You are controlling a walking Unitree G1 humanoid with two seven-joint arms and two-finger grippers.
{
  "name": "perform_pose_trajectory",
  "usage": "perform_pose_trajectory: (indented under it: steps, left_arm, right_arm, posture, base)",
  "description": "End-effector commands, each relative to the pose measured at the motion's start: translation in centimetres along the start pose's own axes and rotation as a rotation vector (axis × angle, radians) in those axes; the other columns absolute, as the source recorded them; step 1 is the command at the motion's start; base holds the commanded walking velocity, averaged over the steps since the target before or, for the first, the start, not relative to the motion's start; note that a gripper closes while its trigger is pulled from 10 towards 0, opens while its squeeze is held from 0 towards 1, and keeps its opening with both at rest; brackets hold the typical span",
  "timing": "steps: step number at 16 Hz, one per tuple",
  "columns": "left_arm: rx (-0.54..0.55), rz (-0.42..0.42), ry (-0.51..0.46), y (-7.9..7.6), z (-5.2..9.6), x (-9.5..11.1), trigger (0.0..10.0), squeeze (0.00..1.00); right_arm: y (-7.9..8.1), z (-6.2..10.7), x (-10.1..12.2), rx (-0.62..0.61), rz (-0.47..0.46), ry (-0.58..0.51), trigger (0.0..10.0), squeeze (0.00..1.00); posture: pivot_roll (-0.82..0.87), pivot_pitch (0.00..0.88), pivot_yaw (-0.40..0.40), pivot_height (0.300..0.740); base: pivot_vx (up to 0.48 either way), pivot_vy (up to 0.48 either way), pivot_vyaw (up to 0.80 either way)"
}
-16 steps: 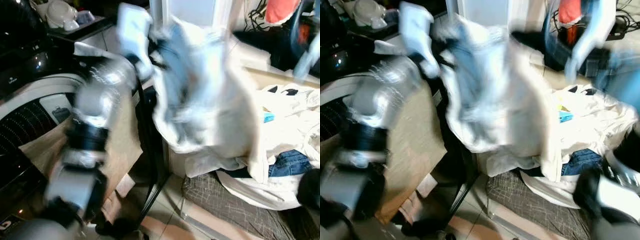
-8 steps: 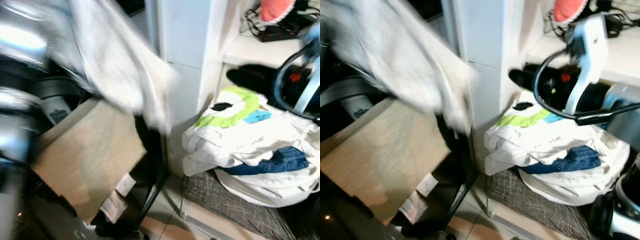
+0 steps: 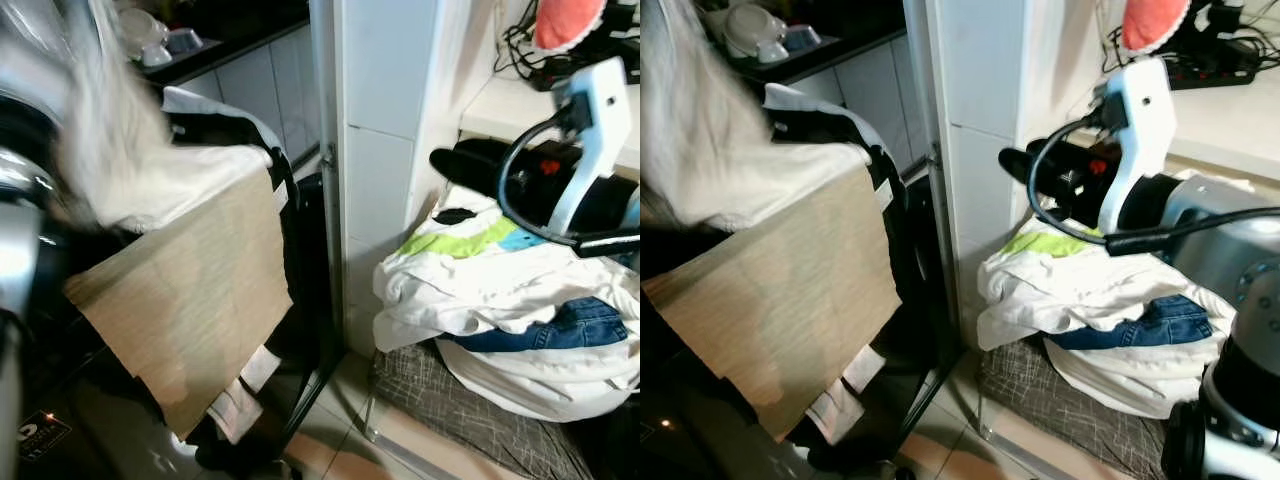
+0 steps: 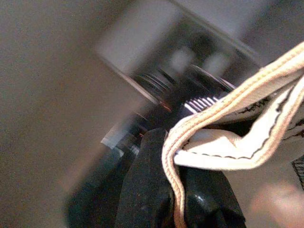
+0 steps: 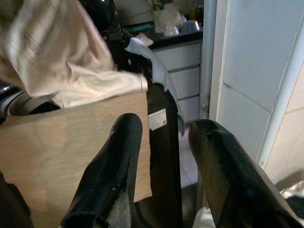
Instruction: Clothes washing
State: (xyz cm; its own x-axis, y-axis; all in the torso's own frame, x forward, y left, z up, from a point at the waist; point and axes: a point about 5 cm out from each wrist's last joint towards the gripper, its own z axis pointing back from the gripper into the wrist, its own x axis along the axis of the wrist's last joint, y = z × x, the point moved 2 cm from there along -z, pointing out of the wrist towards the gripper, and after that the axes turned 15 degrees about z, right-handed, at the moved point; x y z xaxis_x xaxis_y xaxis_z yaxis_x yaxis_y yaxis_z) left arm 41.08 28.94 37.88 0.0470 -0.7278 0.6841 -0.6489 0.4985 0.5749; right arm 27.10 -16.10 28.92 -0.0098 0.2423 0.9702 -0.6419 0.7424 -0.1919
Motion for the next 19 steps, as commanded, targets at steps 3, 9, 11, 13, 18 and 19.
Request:
perform_pose_trajectory:
  steps: [3,9,11,13,18,19]
  left_arm:
    - [-0.326,0.228,0.358,-6.6,3.4,-6.1,10.0,0.0]
    - [-0.352,0.325,0.557,-8.2,5.9,-10.6,10.0,1.0]
    - [-0.378,0.425,0.594,-8.6,6.2,-10.8,10.0,1.0]
    - [-0.397,0.431,0.602,-8.7,6.2,-10.8,10.0,1.0]
    - [-0.466,0.285,0.593,-8.5,6.4,-11.6,10.0,1.0]
    - [-0.504,0.253,0.598,-8.7,6.7,-11.8,10.0,1.0]
  right_arm:
    - [2.6,-0.6,-1.0,0.118,0.018,0.012,10.0,0.0]
    - [5.7,-1.2,-1.6,0.299,0.049,-0.001,10.0,0.0]
    - [5.4,-1.2,-1.6,0.284,0.053,-0.007,10.0,0.0]
    - [5.4,-1.2,-1.7,0.284,0.056,-0.002,10.0,0.0]
    - [4.4,-1.6,-2.5,0.212,0.053,0.049,10.0,0.0]
    - [4.0,-1.8,-2.7,0.178,0.049,0.063,10.0,0.0]
  posture:
    - [-0.09,0.0,0.148,0.74]
    - [-0.1,0.0,0.143,0.74]
    - [-0.1,0.0,0.139,0.74]
    - [-0.09,0.0,0.139,0.74]
    - [-0.09,0.0,0.138,0.74]
    - [-0.09,0.0,0.138,0.74]
  base:
    - [0.0,0.0,0.0]
    - [0.0,0.0,0.0]
    - [0.0,0.0,0.0]
    - [0.0,0.0,0.0]
    - [0.0,0.0,0.0]
    - [0.0,0.0,0.0]
